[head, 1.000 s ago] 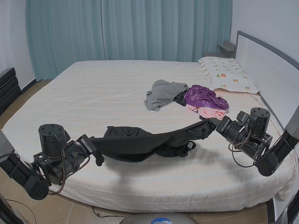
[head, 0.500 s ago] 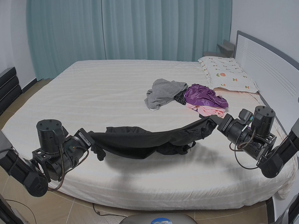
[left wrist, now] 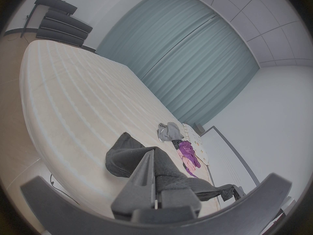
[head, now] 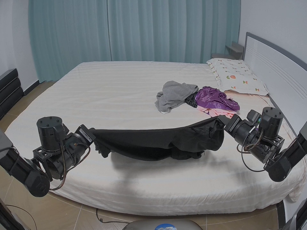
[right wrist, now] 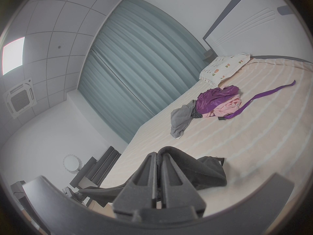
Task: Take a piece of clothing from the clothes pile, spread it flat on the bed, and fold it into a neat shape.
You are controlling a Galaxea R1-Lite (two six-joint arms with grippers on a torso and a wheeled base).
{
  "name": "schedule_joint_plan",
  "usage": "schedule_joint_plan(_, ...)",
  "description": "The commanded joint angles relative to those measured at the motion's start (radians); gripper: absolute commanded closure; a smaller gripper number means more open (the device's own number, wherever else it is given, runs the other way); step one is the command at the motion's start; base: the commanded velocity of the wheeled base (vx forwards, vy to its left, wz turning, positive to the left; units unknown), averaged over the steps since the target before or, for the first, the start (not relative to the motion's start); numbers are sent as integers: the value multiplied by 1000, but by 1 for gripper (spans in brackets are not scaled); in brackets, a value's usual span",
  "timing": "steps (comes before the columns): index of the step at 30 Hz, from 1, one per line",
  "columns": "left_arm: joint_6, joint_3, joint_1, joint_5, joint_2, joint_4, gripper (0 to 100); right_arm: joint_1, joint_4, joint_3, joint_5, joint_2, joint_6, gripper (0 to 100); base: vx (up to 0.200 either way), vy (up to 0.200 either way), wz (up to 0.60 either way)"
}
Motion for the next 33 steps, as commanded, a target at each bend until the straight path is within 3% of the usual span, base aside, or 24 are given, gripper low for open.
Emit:
schedule_joint_plan(1, 1, -18, 11, 2, 6, 0, 100, 0, 0, -4, -3, 3, -2, 100, 0, 200, 0)
schedule_joint_plan(12, 0, -45, 28, 1, 20, 0, 100, -26, 0, -32, -19, 19, -8, 100, 0, 200, 0)
schedule_joint_plan(21, -2, -56, 27, 7, 21, -42, 100, -23, -6, -76, -111, 61, -9, 100, 0, 200, 0)
schedule_joint_plan(33, -3, -54, 27, 7, 23, -51, 100, -18, -89, -73, -114, 61, -3, 100, 0, 200, 0)
